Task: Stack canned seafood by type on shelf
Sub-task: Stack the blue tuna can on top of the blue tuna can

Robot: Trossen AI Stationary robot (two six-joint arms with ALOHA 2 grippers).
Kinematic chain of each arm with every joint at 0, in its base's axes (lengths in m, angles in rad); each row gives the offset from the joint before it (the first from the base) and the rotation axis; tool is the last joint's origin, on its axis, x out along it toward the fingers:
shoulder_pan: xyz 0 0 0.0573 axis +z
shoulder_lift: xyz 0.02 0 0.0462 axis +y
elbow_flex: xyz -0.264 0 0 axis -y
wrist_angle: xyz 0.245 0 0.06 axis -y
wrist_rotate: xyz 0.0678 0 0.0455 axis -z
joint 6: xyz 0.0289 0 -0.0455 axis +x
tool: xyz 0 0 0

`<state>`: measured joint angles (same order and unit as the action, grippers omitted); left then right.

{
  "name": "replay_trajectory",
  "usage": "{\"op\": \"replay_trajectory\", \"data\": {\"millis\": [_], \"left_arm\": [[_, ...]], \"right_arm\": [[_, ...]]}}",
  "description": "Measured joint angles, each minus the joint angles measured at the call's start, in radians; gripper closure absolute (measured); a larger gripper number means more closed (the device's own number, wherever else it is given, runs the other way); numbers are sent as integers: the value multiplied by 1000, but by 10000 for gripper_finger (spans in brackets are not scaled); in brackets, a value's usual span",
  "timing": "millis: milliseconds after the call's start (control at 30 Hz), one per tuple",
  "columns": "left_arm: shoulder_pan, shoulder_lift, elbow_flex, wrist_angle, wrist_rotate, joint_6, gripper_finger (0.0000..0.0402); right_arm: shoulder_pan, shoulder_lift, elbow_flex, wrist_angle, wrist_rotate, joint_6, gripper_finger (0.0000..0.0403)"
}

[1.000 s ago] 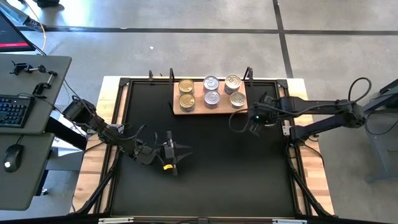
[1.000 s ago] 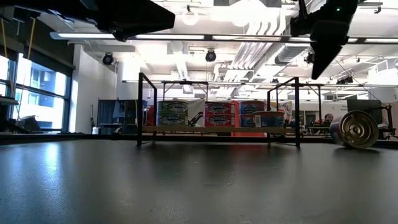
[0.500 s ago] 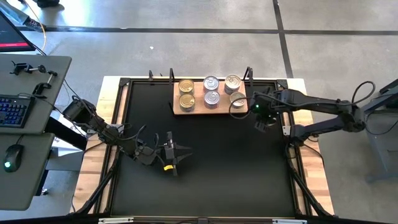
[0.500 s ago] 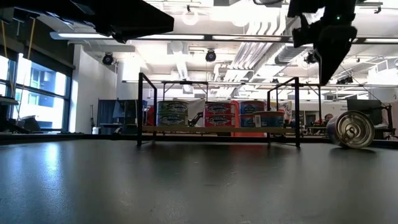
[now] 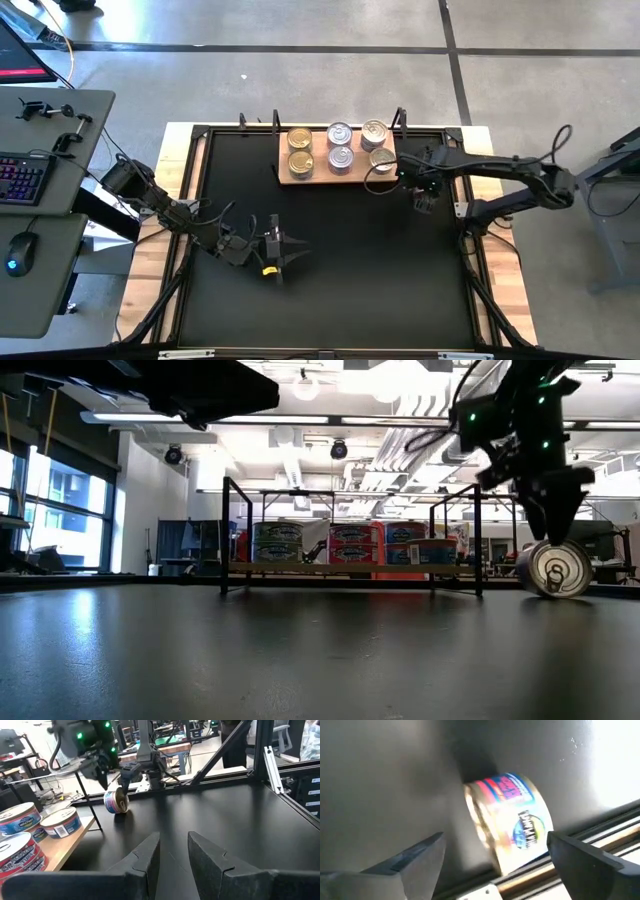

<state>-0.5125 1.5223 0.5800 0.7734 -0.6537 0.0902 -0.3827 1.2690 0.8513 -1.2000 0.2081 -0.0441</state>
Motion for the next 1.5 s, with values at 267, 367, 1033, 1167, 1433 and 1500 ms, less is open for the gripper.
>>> {"op": "replay_trajectory", "data": {"millis": [267, 367, 1033, 1167, 1433, 1500], "left_arm": [[0, 0, 0, -36, 2, -24, 312], [0, 0, 0, -53, 22, -50, 312], [-47, 0, 0, -75, 40, -43, 312], [-51, 0, 0, -77, 38, -44, 312], [-30, 73, 0, -63, -65, 40, 312], [-10, 108, 0, -35, -67, 123, 312]], "right_arm": [[-71, 137, 0, 12, 75, -166, 61], [-91, 174, 0, 21, 42, -197, 62], [189, 157, -79, 548, -505, 370, 235], [353, 137, -222, 1065, -410, 648, 235], [634, 276, -504, 1993, 225, 1179, 235], [668, 325, -499, 2093, 282, 1235, 235]]}}
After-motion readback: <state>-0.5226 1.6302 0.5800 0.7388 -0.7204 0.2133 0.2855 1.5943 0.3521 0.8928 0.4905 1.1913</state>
